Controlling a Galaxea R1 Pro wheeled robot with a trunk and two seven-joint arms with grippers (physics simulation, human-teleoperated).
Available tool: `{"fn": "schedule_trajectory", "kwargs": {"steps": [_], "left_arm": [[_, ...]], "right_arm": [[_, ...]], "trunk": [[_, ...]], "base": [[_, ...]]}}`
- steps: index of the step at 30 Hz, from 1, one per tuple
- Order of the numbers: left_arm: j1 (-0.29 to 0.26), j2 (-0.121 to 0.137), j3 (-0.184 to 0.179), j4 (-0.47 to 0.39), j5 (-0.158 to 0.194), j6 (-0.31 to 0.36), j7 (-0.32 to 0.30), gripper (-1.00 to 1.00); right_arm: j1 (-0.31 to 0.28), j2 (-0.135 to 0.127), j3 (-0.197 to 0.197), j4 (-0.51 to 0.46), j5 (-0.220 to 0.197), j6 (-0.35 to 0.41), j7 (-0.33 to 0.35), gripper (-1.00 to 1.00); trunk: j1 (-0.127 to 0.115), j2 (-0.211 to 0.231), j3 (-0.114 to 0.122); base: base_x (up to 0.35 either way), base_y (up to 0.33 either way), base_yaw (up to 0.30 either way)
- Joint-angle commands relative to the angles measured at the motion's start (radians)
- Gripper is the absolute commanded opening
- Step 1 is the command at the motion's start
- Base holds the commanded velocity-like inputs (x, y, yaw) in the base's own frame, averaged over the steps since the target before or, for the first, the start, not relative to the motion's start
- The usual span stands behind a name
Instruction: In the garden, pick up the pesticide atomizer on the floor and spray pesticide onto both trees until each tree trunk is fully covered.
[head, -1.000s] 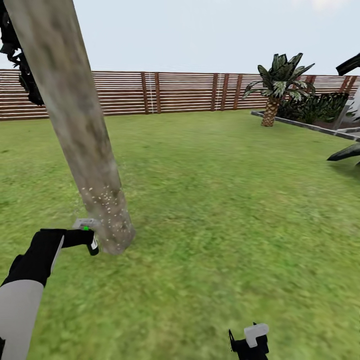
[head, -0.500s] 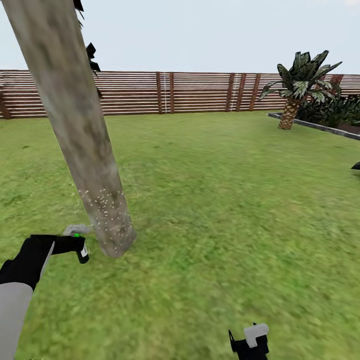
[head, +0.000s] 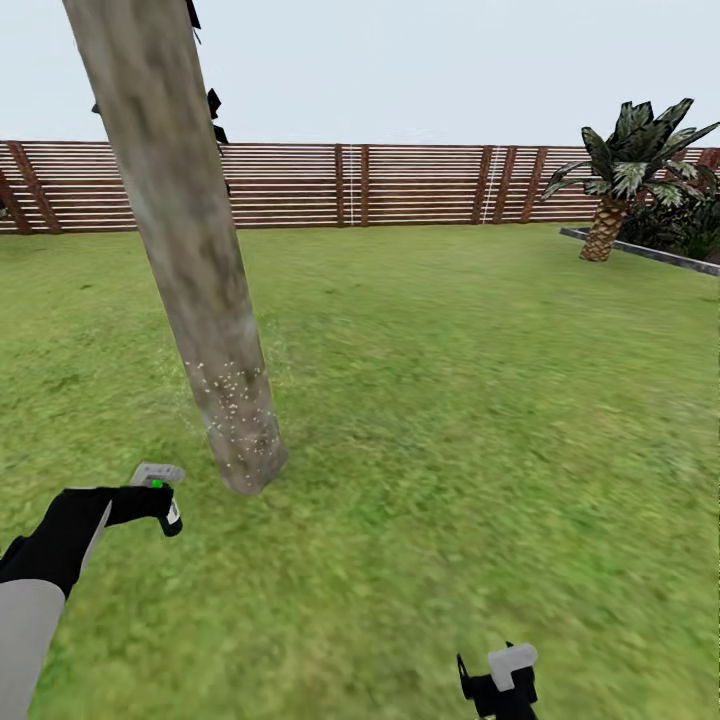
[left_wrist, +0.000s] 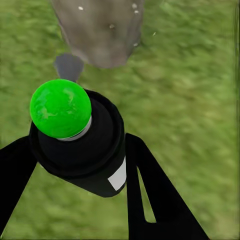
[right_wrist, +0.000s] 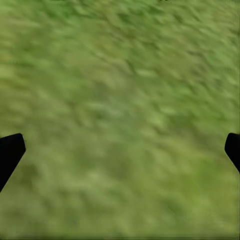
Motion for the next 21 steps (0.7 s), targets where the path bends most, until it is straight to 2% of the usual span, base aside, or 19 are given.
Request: {"fn": "schedule_trajectory", "kwargs": {"steps": [1,2,3,4,5,6,7,8,9,11,14,15,16,18,21], "left_arm": [[0.0,0.0,-0.001,0.001,-0.001,-0.033,-0.005,-1.0],[0.0,0.0,-0.002,0.002,-0.001,-0.056,-0.007,-1.0],[0.0,0.0,-0.008,0.018,-0.003,-0.103,-0.014,-1.0],[0.0,0.001,-0.022,0.031,-0.004,-0.117,-0.027,-1.0],[0.0,0.001,-0.044,0.039,-0.004,-0.124,-0.049,-1.0],[0.0,0.002,-0.089,0.046,-0.007,-0.14,-0.089,-1.0],[-0.001,0.002,-0.135,0.049,-0.008,-0.166,-0.13,-1.0],[-0.001,0.003,-0.199,0.051,-0.009,-0.196,-0.183,-1.0],[-0.002,0.002,-0.244,0.052,-0.009,-0.205,-0.219,-1.0],[-0.005,0.001,-0.312,0.052,-0.009,-0.212,-0.286,-1.0],[-0.006,0.002,-0.411,0.042,-0.01,-0.215,-0.395,-1.0],[-0.006,0.002,-0.441,0.041,-0.011,-0.217,-0.414,-1.0],[-0.005,0.002,-0.465,0.041,-0.012,-0.225,-0.424,-1.0],[-0.004,0.003,-0.49,0.04,-0.012,-0.249,-0.431,-1.0],[-0.002,0.001,-0.498,0.039,-0.011,-0.269,-0.434,-1.0]], "right_arm": [[0.0,0.0,0.001,-0.005,0.001,0.001,0.002,1.0],[0.0,0.0,0.001,-0.018,0.002,0.003,0.003,1.0],[0.0,0.0,0.004,-0.098,0.004,0.026,0.006,1.0],[0.0,0.0,0.006,-0.156,0.004,0.061,0.008,1.0],[0.0,0.001,0.008,-0.202,0.005,0.098,0.013,1.0],[0.0,0.001,0.011,-0.276,0.008,0.157,0.034,1.0],[0.0,0.001,0.013,-0.344,0.018,0.213,0.082,1.0],[-0.003,0.001,0.014,-0.422,0.04,0.28,0.182,1.0],[-0.01,0.0,0.013,-0.458,0.055,0.316,0.264,1.0],[-0.032,-0.004,0.013,-0.483,0.08,0.344,0.377,1.0],[-0.062,-0.006,0.013,-0.494,0.158,0.353,0.569,1.0],[-0.067,-0.005,0.013,-0.497,0.176,0.354,0.626,1.0],[-0.07,-0.005,0.013,-0.503,0.184,0.355,0.672,1.0],[-0.073,-0.004,0.012,-0.516,0.19,0.355,0.738,1.0],[-0.074,0.001,0.013,-0.529,0.191,0.355,0.768,1.0]], "trunk": [[0.0,0.0,0.0],[0.0,0.0,0.0],[0.0,0.0,0.0],[0.0,0.0,0.0],[0.0,0.0,0.0],[0.0,0.0,0.0],[0.0,0.0,0.0],[0.0,0.0,0.0],[0.0,0.0,0.0],[0.0,0.0,0.0],[0.0,0.0,0.0],[0.0,0.0,0.0],[0.0,0.0,0.0],[0.0,0.0,0.0],[0.0,0.0,0.0]], "base": [[-0.056,0.01,0.0],[-0.036,0.006,0.0],[-0.012,0.002,0.0],[-0.006,0.001,0.0],[-0.004,0.001,0.0],[-0.002,0.0,0.0],[-0.001,0.0,0.0],[0.0,0.0,0.0],[0.0,0.0,0.0],[0.0,0.0,0.0],[0.0,0.0,0.0],[0.0,0.0,0.0],[0.0,0.0,0.0],[0.0,0.0,0.0],[0.0,0.0,0.0]]}}
